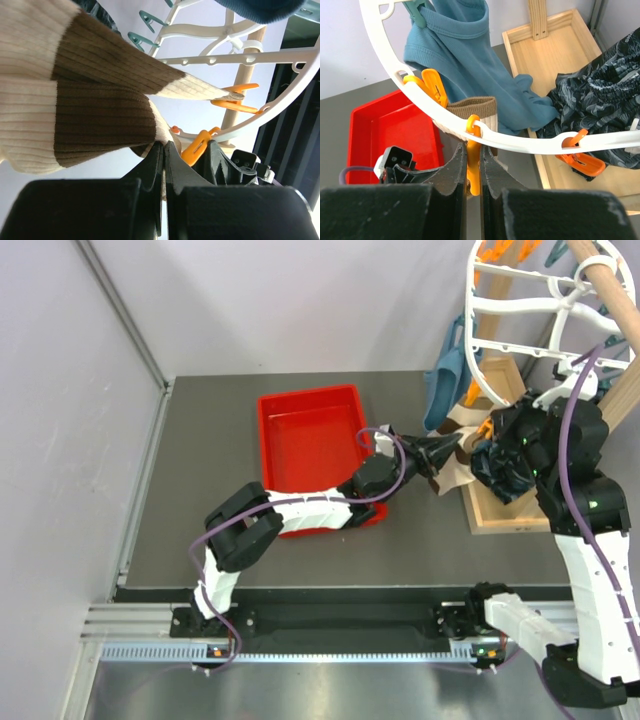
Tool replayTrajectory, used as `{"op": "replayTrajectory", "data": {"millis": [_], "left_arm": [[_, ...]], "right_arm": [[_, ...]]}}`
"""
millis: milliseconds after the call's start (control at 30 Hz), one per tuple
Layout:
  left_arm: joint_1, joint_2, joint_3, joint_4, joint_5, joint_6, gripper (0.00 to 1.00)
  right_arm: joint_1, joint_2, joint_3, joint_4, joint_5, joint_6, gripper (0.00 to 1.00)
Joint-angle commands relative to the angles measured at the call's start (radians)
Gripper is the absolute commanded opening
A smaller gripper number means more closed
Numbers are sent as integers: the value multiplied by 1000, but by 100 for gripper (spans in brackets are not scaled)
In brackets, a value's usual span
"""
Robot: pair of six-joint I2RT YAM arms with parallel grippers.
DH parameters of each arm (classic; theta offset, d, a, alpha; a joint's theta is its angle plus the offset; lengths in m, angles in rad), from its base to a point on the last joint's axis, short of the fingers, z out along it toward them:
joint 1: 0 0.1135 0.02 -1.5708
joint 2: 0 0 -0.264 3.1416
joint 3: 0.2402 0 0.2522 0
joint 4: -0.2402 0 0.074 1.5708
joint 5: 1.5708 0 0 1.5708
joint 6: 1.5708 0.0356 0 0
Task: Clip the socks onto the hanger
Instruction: Clamp the sock onto the hanger.
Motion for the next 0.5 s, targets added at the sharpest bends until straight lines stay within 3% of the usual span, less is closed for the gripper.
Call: {"op": "replayTrajectory", "data": {"millis": [0,467], "left_arm": [[-3,-68,-21,101,-32,-38,0],[-7,-59,-16,179,-47,-82,0]], "right_arm": [[3,5,29,-122,-95,7,0],[2,-1,-8,-86,-98,9,0]]}}
